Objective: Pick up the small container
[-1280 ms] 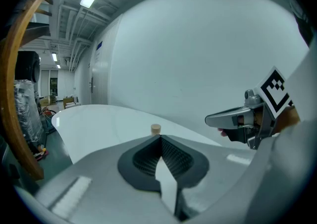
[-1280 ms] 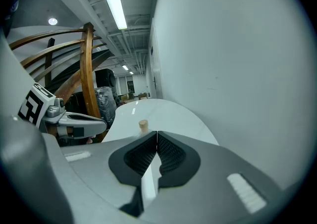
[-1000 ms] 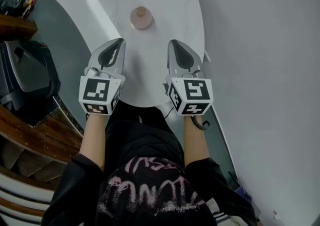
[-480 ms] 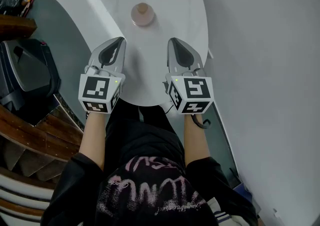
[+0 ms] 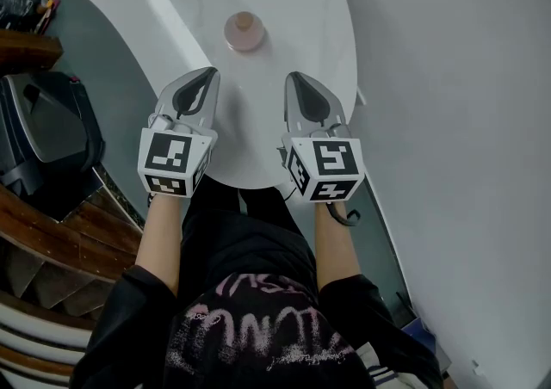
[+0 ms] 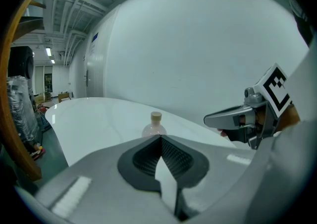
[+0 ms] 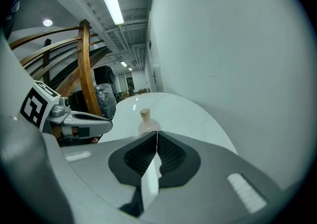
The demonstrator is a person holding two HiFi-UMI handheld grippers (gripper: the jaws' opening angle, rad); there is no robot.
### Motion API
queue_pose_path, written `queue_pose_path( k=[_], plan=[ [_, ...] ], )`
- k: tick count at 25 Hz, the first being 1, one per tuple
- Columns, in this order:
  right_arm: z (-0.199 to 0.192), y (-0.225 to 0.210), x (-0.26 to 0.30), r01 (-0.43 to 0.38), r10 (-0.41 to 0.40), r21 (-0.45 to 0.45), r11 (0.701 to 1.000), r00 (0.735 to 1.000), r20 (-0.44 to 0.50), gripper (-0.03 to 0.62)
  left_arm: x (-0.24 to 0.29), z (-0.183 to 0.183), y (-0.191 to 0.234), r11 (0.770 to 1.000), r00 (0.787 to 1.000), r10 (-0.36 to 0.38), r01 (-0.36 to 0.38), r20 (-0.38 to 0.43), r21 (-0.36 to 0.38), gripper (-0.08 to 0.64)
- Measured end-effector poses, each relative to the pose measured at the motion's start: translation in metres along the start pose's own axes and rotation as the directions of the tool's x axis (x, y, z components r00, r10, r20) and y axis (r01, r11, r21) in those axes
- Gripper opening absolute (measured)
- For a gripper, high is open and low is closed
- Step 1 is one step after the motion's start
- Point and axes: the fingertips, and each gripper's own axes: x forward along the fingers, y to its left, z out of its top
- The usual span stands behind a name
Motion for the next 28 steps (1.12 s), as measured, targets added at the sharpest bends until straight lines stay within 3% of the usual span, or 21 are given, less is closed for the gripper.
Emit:
queue_pose_path(
  k=[3, 14, 28],
  plan=[
    [0.001, -0.002, -0.001, 0.008, -0.008, 0.0, 1.0, 1.0, -0.001, 0.013, 0.003, 0.005, -0.001, 1.0, 1.0, -0.014, 0.014, 0.008, 0.007, 0.005],
    [-0.005, -0.012, -0.003, 0.029, -0.029, 0.01, 1.0, 1.0, -0.012, 0.012, 0.026, 0.022, 0.001, 0.998, 0.999, -0.039, 0.038, 0.019, 0.057, 0.139],
    [-0.016, -0.029, -0.009, 0.073, -0.072, 0.029, 0.997, 0.997, -0.029, 0.012, 0.058, 0.026, 0.001, 0.991, 0.997, -0.066, 0.062, 0.031, 0.12, 0.206]
  ],
)
